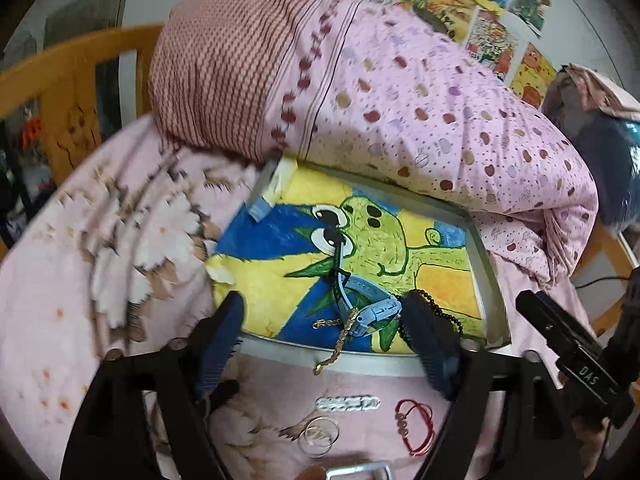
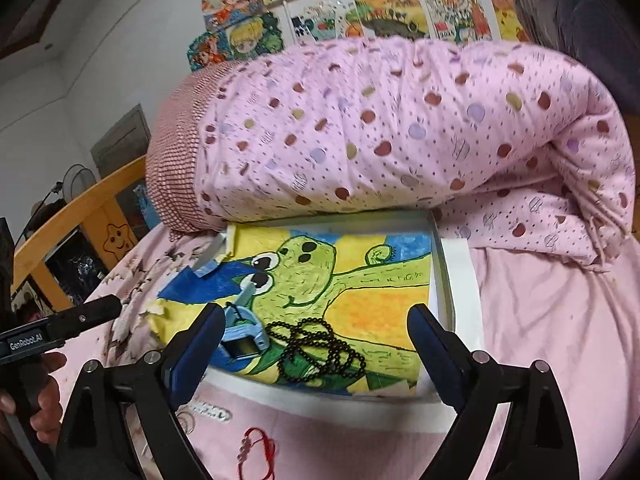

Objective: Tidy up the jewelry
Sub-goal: 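Open both tools and lift them away from the tray, then grasp the silver buckle with the left tool while the right tool grasps the red string bracelet, then place the buckle in the tray with the left tool while the right tool drops the red bracelet there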

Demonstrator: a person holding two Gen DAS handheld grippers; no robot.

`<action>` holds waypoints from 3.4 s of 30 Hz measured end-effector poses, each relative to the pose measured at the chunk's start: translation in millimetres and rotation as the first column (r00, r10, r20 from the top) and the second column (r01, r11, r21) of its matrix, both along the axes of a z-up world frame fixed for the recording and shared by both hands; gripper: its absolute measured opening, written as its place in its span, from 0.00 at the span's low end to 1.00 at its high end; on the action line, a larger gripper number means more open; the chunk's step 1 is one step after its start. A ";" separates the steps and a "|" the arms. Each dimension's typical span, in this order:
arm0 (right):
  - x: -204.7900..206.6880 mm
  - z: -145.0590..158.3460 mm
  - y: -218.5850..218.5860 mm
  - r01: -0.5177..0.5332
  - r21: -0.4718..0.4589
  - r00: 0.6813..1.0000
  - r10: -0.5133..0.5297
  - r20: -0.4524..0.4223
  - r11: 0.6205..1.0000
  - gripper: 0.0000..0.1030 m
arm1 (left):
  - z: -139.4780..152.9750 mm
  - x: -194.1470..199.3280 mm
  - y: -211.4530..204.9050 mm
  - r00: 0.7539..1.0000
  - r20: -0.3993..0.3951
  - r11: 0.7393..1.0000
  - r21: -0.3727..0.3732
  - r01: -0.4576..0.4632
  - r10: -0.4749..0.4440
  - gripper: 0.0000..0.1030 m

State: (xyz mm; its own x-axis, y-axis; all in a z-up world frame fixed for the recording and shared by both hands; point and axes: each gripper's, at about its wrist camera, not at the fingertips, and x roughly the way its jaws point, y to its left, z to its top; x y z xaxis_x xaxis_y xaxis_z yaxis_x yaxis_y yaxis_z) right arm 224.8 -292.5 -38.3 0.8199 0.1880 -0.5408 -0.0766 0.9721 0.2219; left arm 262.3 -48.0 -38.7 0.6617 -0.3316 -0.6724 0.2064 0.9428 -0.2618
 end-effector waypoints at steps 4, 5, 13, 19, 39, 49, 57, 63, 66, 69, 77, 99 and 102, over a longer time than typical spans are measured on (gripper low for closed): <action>-25.1 9.5 3.7 0.003 0.003 1.000 -0.003 0.019 1.000 0.96 | 11.7 -18.4 8.0 0.999 0.033 1.000 0.003 -0.015 0.015 0.89; -32.8 11.8 4.4 0.003 0.002 1.000 -0.003 0.023 1.000 0.96 | 14.1 -22.6 11.2 0.999 0.032 1.000 0.008 -0.020 0.020 0.89; -78.0 23.6 13.6 -0.013 -0.022 1.000 0.013 0.026 1.000 0.99 | 29.3 -71.9 58.3 0.997 0.015 0.997 0.022 -0.077 0.077 0.89; -101.0 11.9 20.9 -0.035 -0.011 0.995 0.034 -0.091 0.999 0.99 | 24.3 -111.2 89.7 0.992 -0.056 0.993 0.052 -0.107 0.110 0.89; -55.0 -64.3 11.5 -0.054 0.095 0.861 0.095 -0.499 0.994 0.99 | -31.1 -112.3 55.2 0.951 -0.302 0.989 0.113 0.099 -0.061 0.89; -14.3 -80.2 21.1 -0.202 0.023 0.816 0.182 -0.549 0.979 0.71 | -45.7 -76.8 46.9 0.917 -0.387 0.995 -0.009 0.097 -0.093 0.89; -2.7 -93.0 42.8 -0.341 0.018 0.780 0.294 -0.552 0.940 0.43 | -55.9 -62.0 22.8 0.905 -0.383 0.980 -0.002 0.200 -0.186 0.70; 4.1 -102.5 54.1 -0.368 -0.012 0.779 0.302 -0.550 0.930 0.31 | -73.1 -52.9 -1.3 0.873 -0.409 0.958 -0.013 0.287 -0.267 0.36; 7.7 -105.8 59.8 -0.373 -0.036 0.785 0.294 -0.546 0.927 0.25 | -76.4 -49.6 -8.8 0.866 -0.400 0.948 -0.021 0.318 -0.299 0.26; 8.9 -107.0 64.0 -0.380 -0.059 0.791 0.291 -0.539 0.923 0.15 | -79.0 -46.2 -14.2 0.868 -0.397 0.943 0.019 0.333 -0.298 0.16; 6.5 -104.4 65.5 -0.369 -0.060 0.803 0.286 -0.523 0.927 0.05 | -80.9 -49.0 -14.7 0.866 -0.405 0.942 0.031 0.334 -0.293 0.16; 2.4 -33.5 51.0 -0.217 -0.096 0.971 0.204 -0.125 0.972 0.05 | -21.8 -69.3 -8.1 0.967 -0.029 0.967 0.026 0.254 -0.253 0.02; 13.7 -34.0 47.5 -0.182 -0.068 0.978 0.173 -0.116 0.981 0.05 | -9.0 -62.5 -4.0 0.975 0.034 0.975 0.000 0.221 -0.221 0.02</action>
State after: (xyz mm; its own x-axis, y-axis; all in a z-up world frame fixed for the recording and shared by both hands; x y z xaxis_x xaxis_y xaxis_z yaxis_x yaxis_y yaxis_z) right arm 238.6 -245.0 -72.3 0.7123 0.2791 -0.6440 -0.2292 0.9597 0.1625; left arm 199.9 -52.0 -47.7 0.5935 -0.4747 -0.6499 0.4185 0.8718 -0.2546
